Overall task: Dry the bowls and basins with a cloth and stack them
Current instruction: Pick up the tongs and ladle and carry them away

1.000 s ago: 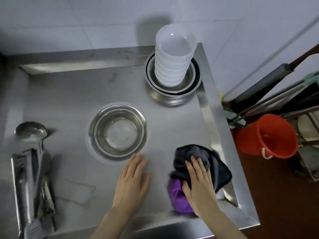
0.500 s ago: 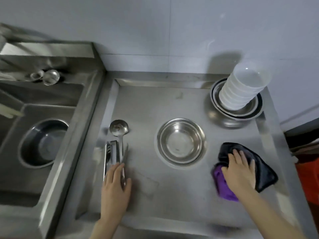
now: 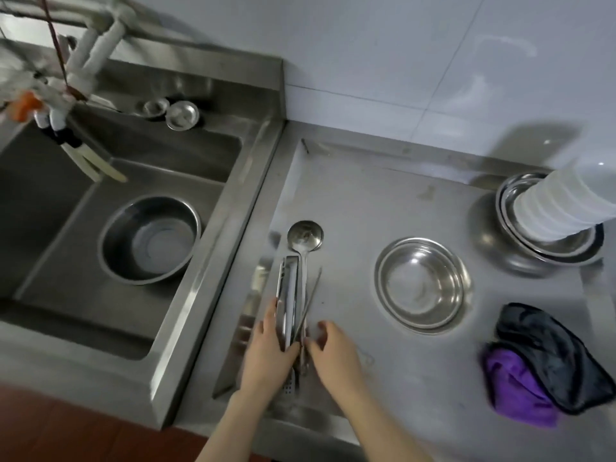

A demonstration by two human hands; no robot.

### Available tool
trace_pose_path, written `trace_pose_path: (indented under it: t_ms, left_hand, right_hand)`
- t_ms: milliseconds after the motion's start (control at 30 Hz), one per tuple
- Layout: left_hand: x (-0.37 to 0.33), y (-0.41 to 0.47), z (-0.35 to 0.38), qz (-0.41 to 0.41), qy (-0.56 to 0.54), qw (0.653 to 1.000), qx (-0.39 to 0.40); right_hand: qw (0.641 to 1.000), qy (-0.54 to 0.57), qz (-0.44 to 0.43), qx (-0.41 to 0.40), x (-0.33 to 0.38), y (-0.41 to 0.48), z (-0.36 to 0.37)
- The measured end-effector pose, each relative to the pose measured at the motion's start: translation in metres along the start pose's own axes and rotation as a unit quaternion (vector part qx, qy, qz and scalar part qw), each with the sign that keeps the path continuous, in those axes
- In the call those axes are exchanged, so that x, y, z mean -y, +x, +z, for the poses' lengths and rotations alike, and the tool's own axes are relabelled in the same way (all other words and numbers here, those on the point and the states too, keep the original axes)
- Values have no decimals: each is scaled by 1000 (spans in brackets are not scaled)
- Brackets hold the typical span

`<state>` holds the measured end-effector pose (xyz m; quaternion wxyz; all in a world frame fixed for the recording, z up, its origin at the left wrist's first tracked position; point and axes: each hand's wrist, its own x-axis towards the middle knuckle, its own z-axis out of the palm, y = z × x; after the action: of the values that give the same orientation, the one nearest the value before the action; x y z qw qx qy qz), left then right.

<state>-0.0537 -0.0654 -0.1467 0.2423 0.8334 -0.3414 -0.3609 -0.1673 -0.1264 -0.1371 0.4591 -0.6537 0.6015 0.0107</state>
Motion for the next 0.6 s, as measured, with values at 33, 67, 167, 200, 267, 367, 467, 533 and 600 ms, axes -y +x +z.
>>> trace_pose_path:
  t_ms: [33,67,167,200,267,367,467,533,600]
  left_hand:
    - [3,2,-2,4,-11,1000,6]
    - [7,4,-5,8,-25,1000,12]
    - [21,9,-10,-1,-57,998,9]
    - [25,11,-12,-11,-56,998,-2]
    - [29,13,-16,-31,-49,998,-23]
    - [29,15,-20,-30,-47,998,-18]
    - [27,13,-20,-30,-58,998,-3]
    - [29,13,-18,-39,-61,997,-2]
    - [32,12,-17,-46,-59,997,-4]
  right_hand:
    - [1000,-4,5,4,4,3,5]
    - [1000,-7,10,5,8,5,9]
    - [1000,-14,19,2,20,13,17]
    - [1000,-16,18,4,24,16,20]
    - [1000,3,16,22,33,19,26]
    - [995,75,56,31,47,21,38]
    - [991,86,95,25,53,26,50]
    - [989,77,119,36,52,32,54]
    - [986,87,136,52,51,33,54]
